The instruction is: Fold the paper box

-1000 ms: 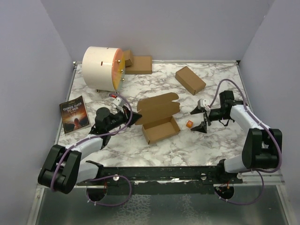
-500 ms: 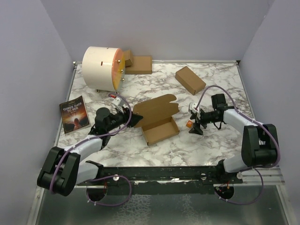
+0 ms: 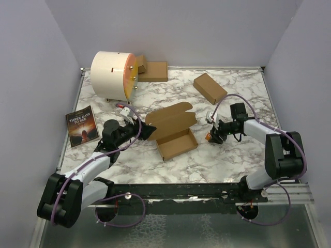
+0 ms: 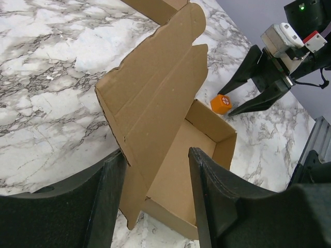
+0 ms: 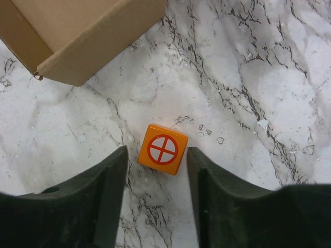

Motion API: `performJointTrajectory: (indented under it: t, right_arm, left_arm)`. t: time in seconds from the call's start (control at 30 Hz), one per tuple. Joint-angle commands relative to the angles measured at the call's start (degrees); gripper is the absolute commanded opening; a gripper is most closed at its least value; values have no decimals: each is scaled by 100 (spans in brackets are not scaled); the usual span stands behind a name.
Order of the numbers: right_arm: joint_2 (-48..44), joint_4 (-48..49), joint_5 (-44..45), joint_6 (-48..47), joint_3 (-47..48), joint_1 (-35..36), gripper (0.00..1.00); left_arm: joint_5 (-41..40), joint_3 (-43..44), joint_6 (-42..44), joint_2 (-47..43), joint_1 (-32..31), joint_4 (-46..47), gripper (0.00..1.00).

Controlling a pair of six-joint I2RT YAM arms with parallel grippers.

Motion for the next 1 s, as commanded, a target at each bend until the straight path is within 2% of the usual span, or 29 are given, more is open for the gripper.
performJointTrajectory:
  t: [0.0,0.17,0.33,0.57,0.83,0.97]
  right_arm:
    - [41,193,110,150,20,55,43]
    - [25,115,82,193,82,63,26]
    - [-162,-9,1,219,161,57,16]
    - [-602,-352,-498,130,262,46,10]
    - [-867,-1196,-1507,-202,539,37,9]
    - [-1069,-1513,-2037,-444,598,37,8]
  left_arm:
    - [-187,-38,-89,-20,18,-51,54]
    - [-390,-57,-99,-174,19,-237,54]
    - [-803,35,-189,-401,33,-746,56]
    - [-1241,199,-334,-1016,41,-1525,63]
    - [-1541,300,-522,-1909,46,-2289,77]
    - [-1585,313,-552,-2124,50,-2585,79]
